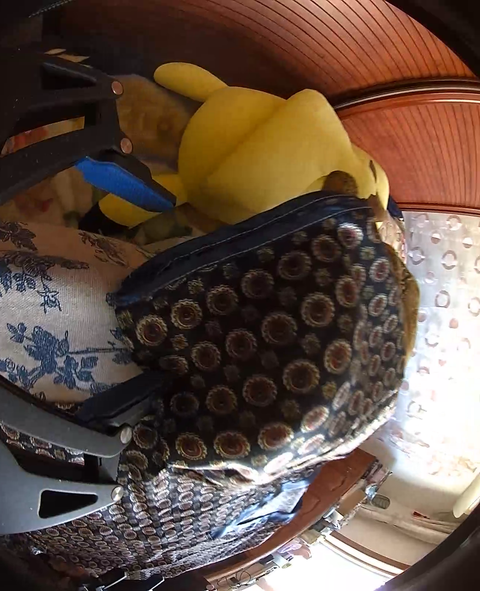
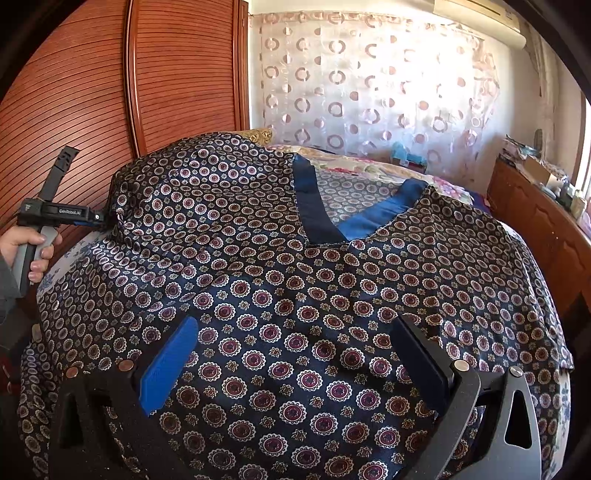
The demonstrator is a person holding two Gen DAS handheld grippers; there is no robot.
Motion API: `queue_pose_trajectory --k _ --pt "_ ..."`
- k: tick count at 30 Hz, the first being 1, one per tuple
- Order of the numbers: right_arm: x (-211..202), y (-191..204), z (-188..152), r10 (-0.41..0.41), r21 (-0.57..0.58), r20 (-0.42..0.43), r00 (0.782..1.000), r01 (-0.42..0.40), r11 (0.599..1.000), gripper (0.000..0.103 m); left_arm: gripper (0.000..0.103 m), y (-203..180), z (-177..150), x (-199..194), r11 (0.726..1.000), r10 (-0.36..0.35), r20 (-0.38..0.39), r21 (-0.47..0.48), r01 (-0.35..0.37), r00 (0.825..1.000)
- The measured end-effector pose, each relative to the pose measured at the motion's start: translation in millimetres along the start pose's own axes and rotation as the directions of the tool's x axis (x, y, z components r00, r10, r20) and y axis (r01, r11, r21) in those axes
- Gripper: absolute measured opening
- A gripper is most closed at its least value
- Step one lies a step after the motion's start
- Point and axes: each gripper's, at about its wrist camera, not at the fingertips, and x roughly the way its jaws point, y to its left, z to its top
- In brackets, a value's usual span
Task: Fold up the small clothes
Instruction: 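Reach the left tool to the shirt side edge and close on it, then fold the gripped shirt side over toward the collar, open left tool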
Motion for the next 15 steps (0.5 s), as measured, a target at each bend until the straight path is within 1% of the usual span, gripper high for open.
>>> queue_pose_trajectory --k 1,2,3,4,5,6,7,8,9,10,11,12,15 --pt "-0.2 0.3 0.2 0.000 -0.002 -0.001 1.000 0.000 1.000 0.103 0.081 1.3 -0.9 -0.2 1.000 -0.016 0.001 -0.005 0.016 1.000" --pt "-0.1 1.1 0.1 0.000 -0.005 -0.002 1.000 0.000 1.000 0.103 0.073 2.8 -0.8 -0.9 0.999 -0.040 0.001 -0.013 0.040 0.999" --pt "0.3 1.7 -0.2 0.000 -0.006 -0.003 1.000 0.000 1.000 0.103 0.068 3.7 -1.2 -2.0 0.998 -0.065 0.003 -0.021 0.065 0.998" --pt "0.9 0.5 -0.4 0.002 -0.006 -0.002 1.000 -0.002 1.000 0.103 0.059 4.1 -2.3 -4.2 0.996 -0.081 0.010 -0.023 0.081 0.997" --pt "1.2 0.5 -0.3 0.003 -0.005 -0.002 1.000 -0.003 1.000 0.103 0.050 4.3 -2.9 -6.6 0.996 -0.083 0.018 -0.020 0.083 0.996" --pt "1.2 0.5 -0.6 0.004 -0.004 -0.002 1.000 -0.004 1.000 0.103 0.045 4.2 -4.4 -8.6 0.997 -0.077 0.026 -0.012 0.078 0.997" --pt "1.0 -0.5 -0.9 0.005 -0.003 -0.002 1.000 -0.005 1.000 0.103 0.034 1.9 -6.1 -12.4 0.998 -0.071 0.037 0.000 0.071 0.997" --pt "1.1 -1.0 -1.1 0.005 -0.001 -0.002 1.000 -0.005 1.000 0.103 0.029 -3.0 -5.4 -16.4 0.998 -0.062 0.039 0.010 0.061 0.997" --pt "1.0 -1.1 -1.6 0.005 0.001 -0.001 1.000 -0.005 1.000 0.103 0.026 -6.1 -6.5 -19.1 0.999 -0.041 0.042 0.026 0.040 0.998" --pt "0.8 -1.6 -1.9 0.005 0.001 -0.001 1.000 -0.005 1.000 0.103 0.017 -9.9 -8.1 -23.3 0.999 -0.006 0.056 0.049 0.003 0.998" --pt "0.6 -1.8 -2.3 0.006 0.002 0.000 1.000 -0.006 1.000 0.103 0.011 -11.1 -8.5 -26.4 0.998 0.015 0.073 0.064 -0.020 0.997" --pt "0.4 -1.7 -2.5 0.006 0.003 0.001 1.000 -0.006 1.000 0.103 0.011 -14.2 -9.4 -34.6 0.997 0.024 0.099 0.074 -0.031 0.995" --pt "0.0 -2.7 -3.4 0.007 0.006 0.002 1.000 -0.007 1.000 0.103 0.008 -18.0 -5.6 -52.9 0.997 0.003 0.166 0.082 -0.017 0.986"
